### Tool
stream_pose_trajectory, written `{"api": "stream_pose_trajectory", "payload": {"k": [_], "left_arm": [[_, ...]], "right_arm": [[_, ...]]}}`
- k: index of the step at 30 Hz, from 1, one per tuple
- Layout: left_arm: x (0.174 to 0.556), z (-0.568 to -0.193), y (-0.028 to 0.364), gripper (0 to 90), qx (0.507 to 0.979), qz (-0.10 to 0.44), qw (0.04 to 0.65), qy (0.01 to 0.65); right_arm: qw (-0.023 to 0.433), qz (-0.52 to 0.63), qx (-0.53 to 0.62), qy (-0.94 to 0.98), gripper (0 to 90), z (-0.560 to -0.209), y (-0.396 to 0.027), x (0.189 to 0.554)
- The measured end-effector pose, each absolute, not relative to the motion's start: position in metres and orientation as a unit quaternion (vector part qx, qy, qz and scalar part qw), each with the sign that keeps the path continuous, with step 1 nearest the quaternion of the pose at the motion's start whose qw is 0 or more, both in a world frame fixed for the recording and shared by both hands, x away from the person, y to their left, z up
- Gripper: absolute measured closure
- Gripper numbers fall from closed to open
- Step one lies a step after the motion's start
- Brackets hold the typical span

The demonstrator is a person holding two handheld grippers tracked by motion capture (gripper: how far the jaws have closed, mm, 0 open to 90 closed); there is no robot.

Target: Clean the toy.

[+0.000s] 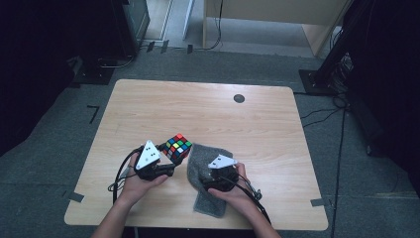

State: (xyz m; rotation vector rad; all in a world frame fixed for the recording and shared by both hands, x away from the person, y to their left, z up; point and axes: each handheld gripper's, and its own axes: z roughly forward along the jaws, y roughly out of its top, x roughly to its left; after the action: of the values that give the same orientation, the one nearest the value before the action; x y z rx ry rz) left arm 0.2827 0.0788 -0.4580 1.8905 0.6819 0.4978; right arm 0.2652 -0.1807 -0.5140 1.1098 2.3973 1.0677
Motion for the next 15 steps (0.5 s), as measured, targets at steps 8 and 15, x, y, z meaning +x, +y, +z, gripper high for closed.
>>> {"api": "stream_pose_trajectory", "payload": {"k": [8,15], "left_arm": [[0.2854,-0.4591,0.0823,33.5,0.778,0.196,0.515,0.301],[0.2847,-0.4601,0.0806,33.5,0.781,0.193,0.514,0.297]], "right_arm": [[0.152,0.386,0.38,0.827,28.6,-0.5201,-0.1813,0.2632],[0.139,0.384,0.382,0.829,28.6,-0.5182,-0.1836,0.2647]]}}
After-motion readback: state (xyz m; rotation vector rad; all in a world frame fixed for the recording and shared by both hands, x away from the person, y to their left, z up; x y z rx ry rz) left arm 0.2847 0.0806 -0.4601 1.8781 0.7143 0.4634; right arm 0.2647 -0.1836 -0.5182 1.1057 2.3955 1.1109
